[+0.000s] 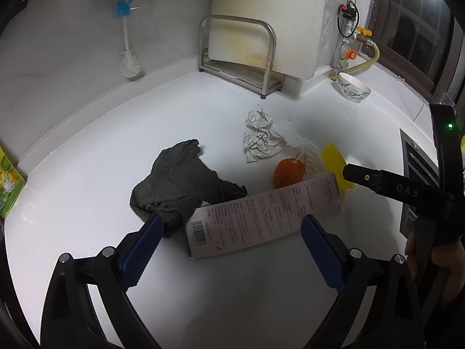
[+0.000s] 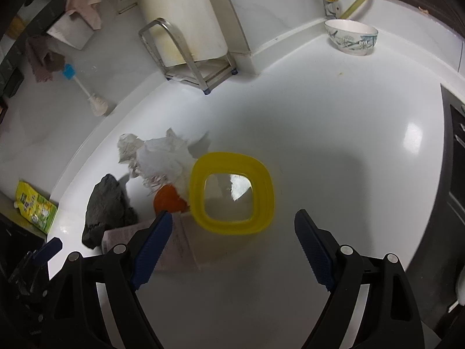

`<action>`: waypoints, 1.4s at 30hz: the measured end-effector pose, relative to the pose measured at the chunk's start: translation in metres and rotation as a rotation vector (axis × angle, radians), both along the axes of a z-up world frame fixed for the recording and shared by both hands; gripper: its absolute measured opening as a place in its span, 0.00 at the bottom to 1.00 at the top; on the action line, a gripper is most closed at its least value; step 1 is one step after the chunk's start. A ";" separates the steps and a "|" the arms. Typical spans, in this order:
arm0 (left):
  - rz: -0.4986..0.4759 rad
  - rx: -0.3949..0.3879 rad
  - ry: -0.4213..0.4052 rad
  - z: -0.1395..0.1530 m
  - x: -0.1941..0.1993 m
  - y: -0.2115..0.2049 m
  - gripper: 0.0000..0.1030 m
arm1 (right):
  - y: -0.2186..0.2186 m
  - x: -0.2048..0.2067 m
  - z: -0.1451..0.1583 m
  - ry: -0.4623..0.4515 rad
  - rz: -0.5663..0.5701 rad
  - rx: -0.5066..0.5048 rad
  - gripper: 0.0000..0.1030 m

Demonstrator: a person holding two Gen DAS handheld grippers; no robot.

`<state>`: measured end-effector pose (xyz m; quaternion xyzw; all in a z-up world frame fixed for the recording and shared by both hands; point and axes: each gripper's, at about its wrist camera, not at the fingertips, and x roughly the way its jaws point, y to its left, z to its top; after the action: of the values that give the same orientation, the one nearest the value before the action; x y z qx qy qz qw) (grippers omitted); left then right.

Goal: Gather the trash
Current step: 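Grasp the yellow plastic lid with the right gripper and lift it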

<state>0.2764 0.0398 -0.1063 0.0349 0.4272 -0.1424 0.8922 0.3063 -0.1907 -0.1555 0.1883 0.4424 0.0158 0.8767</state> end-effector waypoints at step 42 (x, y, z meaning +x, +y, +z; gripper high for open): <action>-0.037 0.003 0.017 -0.013 0.012 -0.004 0.91 | -0.009 0.021 -0.007 -0.040 0.010 -0.009 0.66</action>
<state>0.2884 0.0359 -0.1192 0.0430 0.4344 -0.1583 0.8857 0.3274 -0.1995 -0.1622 0.1820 0.4259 0.0218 0.8860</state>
